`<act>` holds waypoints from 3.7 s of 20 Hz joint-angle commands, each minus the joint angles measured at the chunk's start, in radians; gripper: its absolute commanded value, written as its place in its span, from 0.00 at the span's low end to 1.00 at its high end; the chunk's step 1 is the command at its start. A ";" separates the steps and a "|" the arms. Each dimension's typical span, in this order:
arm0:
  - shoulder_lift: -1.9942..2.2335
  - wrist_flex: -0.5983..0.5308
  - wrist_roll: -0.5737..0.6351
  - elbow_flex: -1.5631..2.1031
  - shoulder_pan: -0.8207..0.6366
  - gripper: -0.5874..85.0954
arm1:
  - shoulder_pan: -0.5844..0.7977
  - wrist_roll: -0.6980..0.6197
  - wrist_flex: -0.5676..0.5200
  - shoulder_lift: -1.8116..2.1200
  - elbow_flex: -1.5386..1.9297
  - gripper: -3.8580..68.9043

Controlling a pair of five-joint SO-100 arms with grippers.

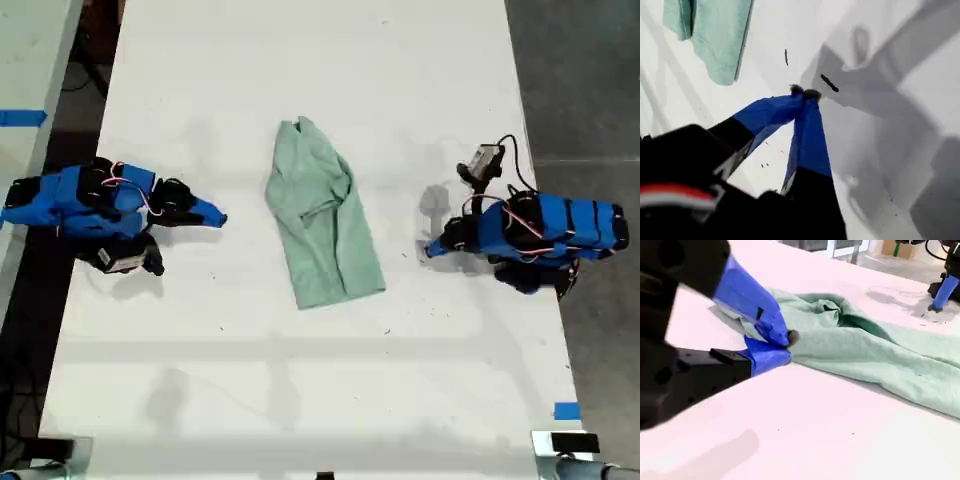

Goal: Fold t shirt

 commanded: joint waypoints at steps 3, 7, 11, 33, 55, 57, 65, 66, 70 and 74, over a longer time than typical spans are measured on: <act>0.017 0.015 -0.028 0.015 0.021 0.01 | -0.017 0.014 0.023 0.009 0.002 0.04; 0.017 0.015 -0.028 0.015 0.021 0.01 | -0.029 0.003 0.025 0.009 -0.003 0.04; 0.017 0.015 -0.029 0.015 0.021 0.01 | -0.028 -0.005 0.028 0.009 -0.003 0.04; -1.003 -0.169 -0.124 -0.643 0.137 0.01 | 0.072 -0.011 0.018 -0.106 -0.222 0.04; -2.730 0.273 -0.015 -2.365 0.272 0.01 | -0.242 0.098 -0.124 -1.410 -1.097 0.21; -2.723 0.330 -0.037 -2.365 0.287 0.01 | -0.259 0.097 -0.140 -1.493 -1.152 0.23; -2.724 0.350 -0.037 -2.361 0.310 0.01 | -0.255 0.066 -0.218 -1.832 -1.276 0.29; -2.724 0.345 -0.032 -2.361 0.314 0.01 | -0.250 0.069 -0.218 -1.875 -1.276 0.29; -2.755 0.316 -0.028 -2.361 0.350 0.01 | -0.253 0.077 -0.244 -2.006 -1.327 0.05; -2.764 0.354 -0.017 -2.361 0.402 0.01 | -0.350 0.097 0.018 -2.370 -1.875 0.04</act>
